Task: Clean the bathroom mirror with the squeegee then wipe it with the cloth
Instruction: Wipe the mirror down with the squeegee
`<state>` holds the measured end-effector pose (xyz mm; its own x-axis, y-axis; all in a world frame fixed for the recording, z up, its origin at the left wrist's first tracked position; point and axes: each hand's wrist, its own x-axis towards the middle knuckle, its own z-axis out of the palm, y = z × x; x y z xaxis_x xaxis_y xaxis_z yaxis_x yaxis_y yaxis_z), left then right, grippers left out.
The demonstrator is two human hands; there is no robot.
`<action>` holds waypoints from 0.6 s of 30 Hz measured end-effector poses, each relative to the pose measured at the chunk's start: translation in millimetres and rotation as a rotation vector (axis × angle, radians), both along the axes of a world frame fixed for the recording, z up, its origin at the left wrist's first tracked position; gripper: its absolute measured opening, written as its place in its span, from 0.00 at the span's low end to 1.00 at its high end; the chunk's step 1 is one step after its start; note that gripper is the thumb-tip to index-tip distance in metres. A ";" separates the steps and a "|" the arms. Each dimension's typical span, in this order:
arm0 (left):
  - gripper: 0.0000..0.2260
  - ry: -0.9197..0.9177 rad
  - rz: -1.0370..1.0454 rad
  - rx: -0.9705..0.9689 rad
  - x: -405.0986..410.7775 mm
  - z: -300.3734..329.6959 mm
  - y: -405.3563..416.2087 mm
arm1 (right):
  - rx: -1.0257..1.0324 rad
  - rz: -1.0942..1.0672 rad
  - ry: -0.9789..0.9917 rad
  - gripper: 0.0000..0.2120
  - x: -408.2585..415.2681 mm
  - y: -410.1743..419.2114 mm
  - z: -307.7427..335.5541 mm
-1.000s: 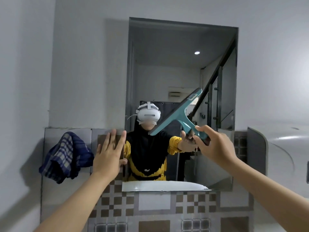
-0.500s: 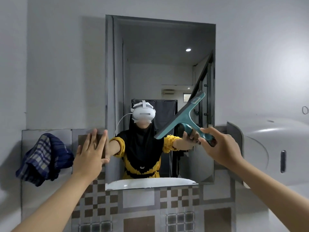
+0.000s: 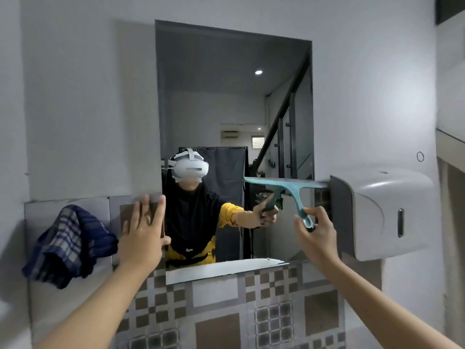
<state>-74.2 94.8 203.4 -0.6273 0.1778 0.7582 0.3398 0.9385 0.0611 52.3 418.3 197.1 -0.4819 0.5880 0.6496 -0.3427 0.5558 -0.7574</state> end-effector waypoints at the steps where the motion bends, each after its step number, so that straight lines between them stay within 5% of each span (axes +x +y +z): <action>1: 0.46 -0.014 -0.010 0.007 0.2 0.4 -0.5 | -0.076 0.009 0.008 0.07 -2.3 -15.1 1.8; 9: 0.45 0.031 -0.103 0.031 -2.9 -2.8 -4.6 | -0.569 0.162 0.080 0.08 -23.0 -120.0 48.4; 18: 0.50 0.114 -0.127 0.040 -13.5 -8.8 -7.4 | -0.535 0.269 0.100 0.10 -33.8 -209.6 75.2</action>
